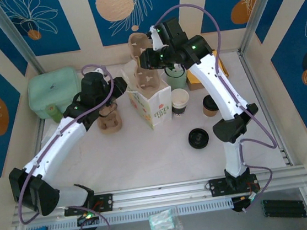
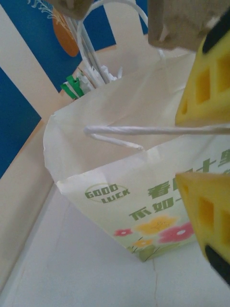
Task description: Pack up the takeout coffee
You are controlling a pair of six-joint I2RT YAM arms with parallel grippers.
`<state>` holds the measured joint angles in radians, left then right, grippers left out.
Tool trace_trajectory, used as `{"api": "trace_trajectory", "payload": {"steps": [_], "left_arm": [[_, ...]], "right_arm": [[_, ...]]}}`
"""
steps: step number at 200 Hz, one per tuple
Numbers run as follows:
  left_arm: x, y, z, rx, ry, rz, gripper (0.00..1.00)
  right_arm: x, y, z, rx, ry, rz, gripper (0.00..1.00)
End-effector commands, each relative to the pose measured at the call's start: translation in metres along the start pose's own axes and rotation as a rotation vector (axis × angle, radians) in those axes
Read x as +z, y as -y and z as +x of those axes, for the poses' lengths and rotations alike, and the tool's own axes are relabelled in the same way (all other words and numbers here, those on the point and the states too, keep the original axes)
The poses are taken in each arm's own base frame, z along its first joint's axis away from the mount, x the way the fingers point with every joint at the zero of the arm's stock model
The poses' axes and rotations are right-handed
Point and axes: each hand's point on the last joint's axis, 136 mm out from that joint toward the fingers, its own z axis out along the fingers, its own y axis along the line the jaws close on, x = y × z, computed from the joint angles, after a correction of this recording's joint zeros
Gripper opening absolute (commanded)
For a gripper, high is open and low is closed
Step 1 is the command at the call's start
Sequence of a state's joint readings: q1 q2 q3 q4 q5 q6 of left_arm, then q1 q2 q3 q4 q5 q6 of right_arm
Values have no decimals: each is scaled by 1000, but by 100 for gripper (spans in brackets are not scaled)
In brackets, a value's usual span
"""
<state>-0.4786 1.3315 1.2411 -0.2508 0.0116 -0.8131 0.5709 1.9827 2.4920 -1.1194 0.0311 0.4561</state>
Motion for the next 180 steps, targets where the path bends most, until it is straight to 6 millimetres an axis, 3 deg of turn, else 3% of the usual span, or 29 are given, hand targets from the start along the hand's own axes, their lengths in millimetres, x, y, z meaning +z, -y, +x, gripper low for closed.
{"api": "trace_trajectory", "payload": {"steps": [1, 50, 85, 131, 180], "left_arm": [[-8, 7, -2, 1, 2, 42, 21], [-19, 6, 5, -19, -12, 58, 9], [-25, 7, 6, -27, -11, 69, 6], [-30, 11, 6, -37, -10, 87, 4], [-38, 12, 9, -46, -19, 103, 4]], "right_arm": [[2, 1, -7, -43, 21, 14, 29], [22, 0, -6, -112, 18, 46, 28], [35, 2, -5, -156, 9, 78, 29], [48, 7, 14, -193, -58, 119, 27], [44, -2, 38, -270, -115, 138, 26]]}}
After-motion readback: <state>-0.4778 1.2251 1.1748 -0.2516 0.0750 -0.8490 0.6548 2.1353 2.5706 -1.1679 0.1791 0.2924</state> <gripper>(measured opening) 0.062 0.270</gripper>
